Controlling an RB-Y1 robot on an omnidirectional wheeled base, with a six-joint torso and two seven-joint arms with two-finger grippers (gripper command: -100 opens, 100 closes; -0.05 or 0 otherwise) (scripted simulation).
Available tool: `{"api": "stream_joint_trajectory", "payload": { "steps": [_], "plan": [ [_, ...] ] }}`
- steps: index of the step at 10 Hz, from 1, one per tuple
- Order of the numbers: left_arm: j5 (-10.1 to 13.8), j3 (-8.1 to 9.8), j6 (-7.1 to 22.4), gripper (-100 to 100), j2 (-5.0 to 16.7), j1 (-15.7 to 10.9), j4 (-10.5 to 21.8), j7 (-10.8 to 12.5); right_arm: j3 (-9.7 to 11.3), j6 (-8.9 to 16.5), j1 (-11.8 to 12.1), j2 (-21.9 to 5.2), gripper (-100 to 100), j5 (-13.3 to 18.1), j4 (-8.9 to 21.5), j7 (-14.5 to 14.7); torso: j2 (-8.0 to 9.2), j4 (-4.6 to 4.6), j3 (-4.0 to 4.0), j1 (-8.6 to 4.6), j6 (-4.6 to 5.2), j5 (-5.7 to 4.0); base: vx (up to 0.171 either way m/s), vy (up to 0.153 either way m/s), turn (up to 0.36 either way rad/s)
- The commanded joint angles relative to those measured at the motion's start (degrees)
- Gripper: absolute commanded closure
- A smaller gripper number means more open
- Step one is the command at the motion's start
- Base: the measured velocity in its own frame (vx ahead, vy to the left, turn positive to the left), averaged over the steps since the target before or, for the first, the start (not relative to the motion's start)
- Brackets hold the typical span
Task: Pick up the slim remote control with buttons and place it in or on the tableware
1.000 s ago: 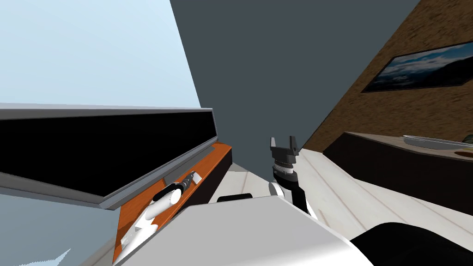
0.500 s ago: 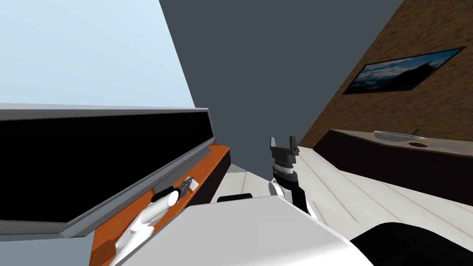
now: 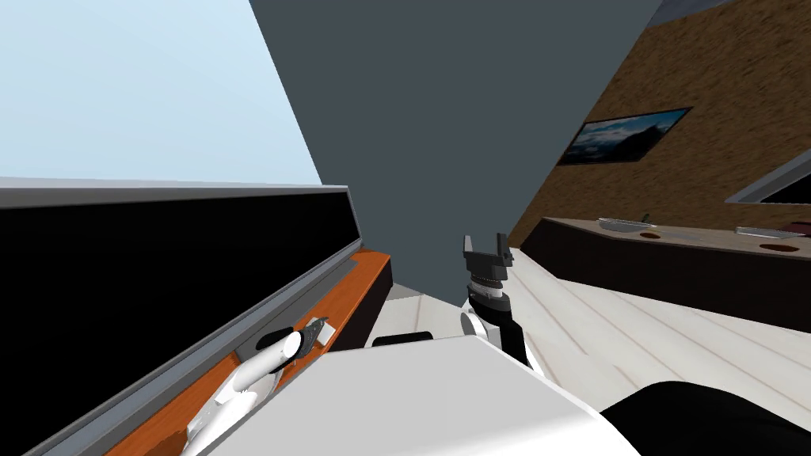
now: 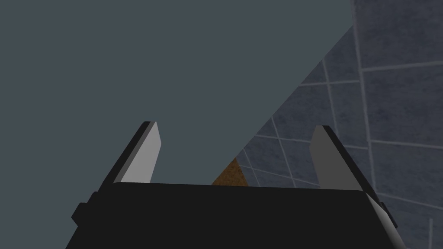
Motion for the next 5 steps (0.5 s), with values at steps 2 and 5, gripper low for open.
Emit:
{"api": "stream_joint_trajectory", "payload": {
  "steps": [2, 5],
  "plan": [
    [0.14, 0.15, 4.04, -100, 1.0, 0.13, 2.63, -1.78, 0.0, 0.0, 0.01, 0.0, 0, 0.0, 0.0, 0.0, -0.01, -0.01, -0.01, -0.04, -0.04, 0.0, 0.073, 0.068, -0.165],
    [0.16, 0.17, 6.74, -100, 1.6, 0.08, 4.45, -2.77, 0.0, 0.0, 0.0, 0.0, 0, 0.0, 0.0, 0.0, 0.06, 0.01, 0.03, -0.05, -0.02, -0.01, 0.051, 0.067, -0.117]
  ]
}}
